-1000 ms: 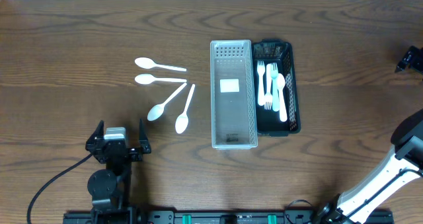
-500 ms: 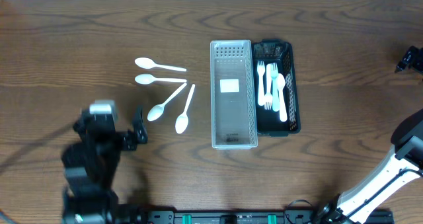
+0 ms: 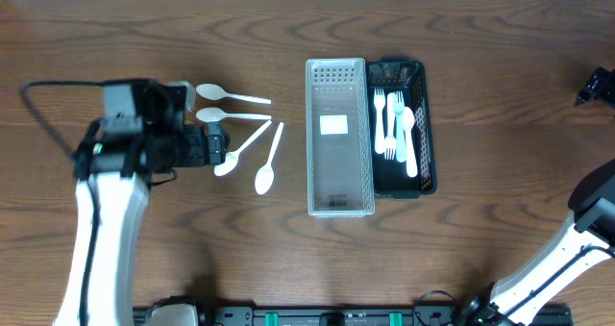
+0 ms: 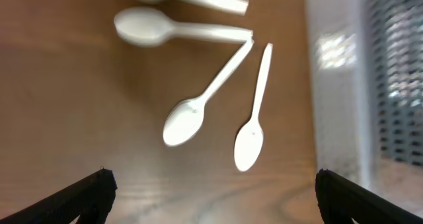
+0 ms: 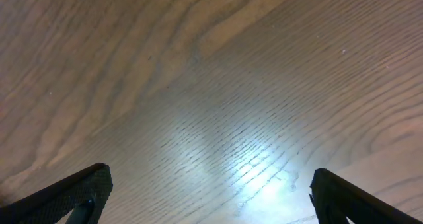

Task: Pack container
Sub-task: 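Move left gripper over the loose white spoons on the left, then lower left gripper and grasp the diagonal white spoon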

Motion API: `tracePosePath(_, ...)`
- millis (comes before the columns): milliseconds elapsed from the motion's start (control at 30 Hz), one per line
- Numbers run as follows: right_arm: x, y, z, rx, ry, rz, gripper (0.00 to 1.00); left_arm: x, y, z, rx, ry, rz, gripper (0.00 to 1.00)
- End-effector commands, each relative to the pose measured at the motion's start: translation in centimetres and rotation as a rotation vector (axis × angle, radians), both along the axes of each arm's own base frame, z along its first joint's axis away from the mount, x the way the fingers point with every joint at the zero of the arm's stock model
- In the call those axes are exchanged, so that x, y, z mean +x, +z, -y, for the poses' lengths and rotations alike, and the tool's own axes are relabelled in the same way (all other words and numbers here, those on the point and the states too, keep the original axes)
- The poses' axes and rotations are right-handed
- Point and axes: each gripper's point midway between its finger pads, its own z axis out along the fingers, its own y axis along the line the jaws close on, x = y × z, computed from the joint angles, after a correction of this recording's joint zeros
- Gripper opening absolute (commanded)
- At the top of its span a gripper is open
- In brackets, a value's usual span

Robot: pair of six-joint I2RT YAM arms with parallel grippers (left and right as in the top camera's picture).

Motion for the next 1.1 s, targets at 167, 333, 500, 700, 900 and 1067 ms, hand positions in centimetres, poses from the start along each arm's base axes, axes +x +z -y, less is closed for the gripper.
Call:
tracePosePath(167,0.1,1.0,-0.2,-0.012,-0.011,0.018,0.99,-0.7,-4.5,-0.2,0.2,-0.054,-0.187,0.98)
tracePosePath(333,0.0,1.0,-0.2,-0.012,-0.011,0.017,0.99,0.2,-5.0,0.9,0.293,-0.103,-0.155,0.98)
tracePosePath(500,0.1,1.0,-0.2,-0.012,-0.011,0.018,0.99,1.0,-5.1,0.7,0.335,-0.155,-0.122,0.98)
tracePosePath(700,0.0,1.0,-0.2,-0.012,-0.012,0.018,0.99,1.0,-7.9,-0.8,0.431,-0.171,-0.214,0.98)
tracePosePath(900,0.1,1.0,-0.2,-0.012,-0.011,0.018,0.99,1.5,-9.6,0.0,0.417,-0.272,-0.226,0.98)
tracePosePath(1067,0.1,1.0,-0.2,-0.012,-0.011,0.018,0.99,2.8,-9.1,2.8,0.314,-0.427,-0.122,0.98)
